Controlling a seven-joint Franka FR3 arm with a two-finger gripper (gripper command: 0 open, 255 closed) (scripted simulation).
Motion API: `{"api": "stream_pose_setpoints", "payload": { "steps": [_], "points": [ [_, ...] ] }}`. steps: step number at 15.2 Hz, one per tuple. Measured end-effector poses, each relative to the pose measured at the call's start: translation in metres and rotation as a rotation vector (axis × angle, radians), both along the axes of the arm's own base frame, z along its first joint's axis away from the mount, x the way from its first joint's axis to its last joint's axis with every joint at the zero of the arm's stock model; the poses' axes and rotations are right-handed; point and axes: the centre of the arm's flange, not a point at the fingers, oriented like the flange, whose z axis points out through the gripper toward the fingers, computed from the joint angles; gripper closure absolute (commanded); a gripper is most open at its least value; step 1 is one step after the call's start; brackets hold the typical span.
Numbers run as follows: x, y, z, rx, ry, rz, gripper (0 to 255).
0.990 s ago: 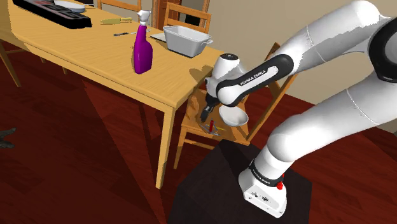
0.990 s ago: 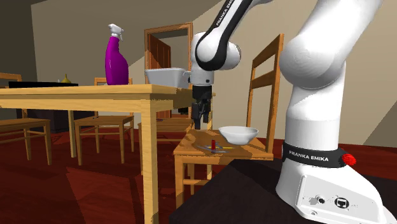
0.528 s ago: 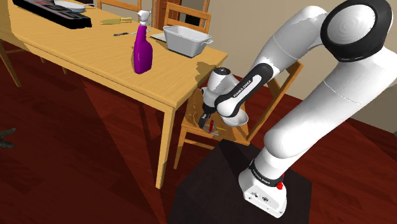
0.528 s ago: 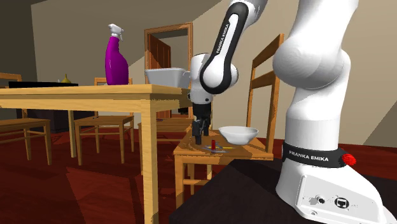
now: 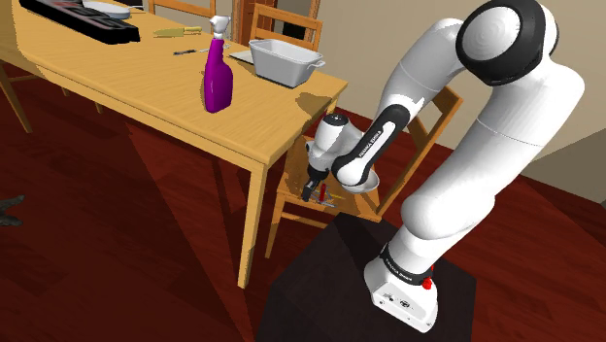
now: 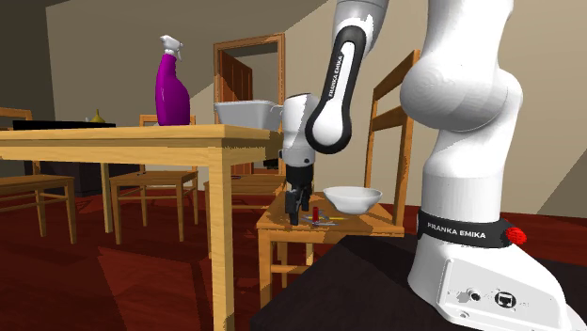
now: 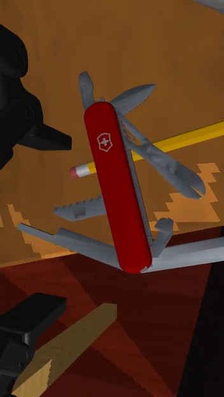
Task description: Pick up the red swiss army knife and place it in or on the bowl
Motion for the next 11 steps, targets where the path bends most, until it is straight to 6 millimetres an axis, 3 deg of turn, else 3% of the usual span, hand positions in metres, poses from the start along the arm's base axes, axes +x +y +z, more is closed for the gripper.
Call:
{"api": "stream_pose_setpoints", "payload": {
  "steps": [4, 5, 11],
  "points": [
    [0.0, 0.0003, -0.0009, 0.0, 0.0, 0.001, 0],
    [0.0, 0.0003, -0.0009, 0.0, 0.0, 0.001, 255],
    [-0.0002, 0.0018, -0.0013, 0.001, 0.001, 0.004, 255]
  ]
}}
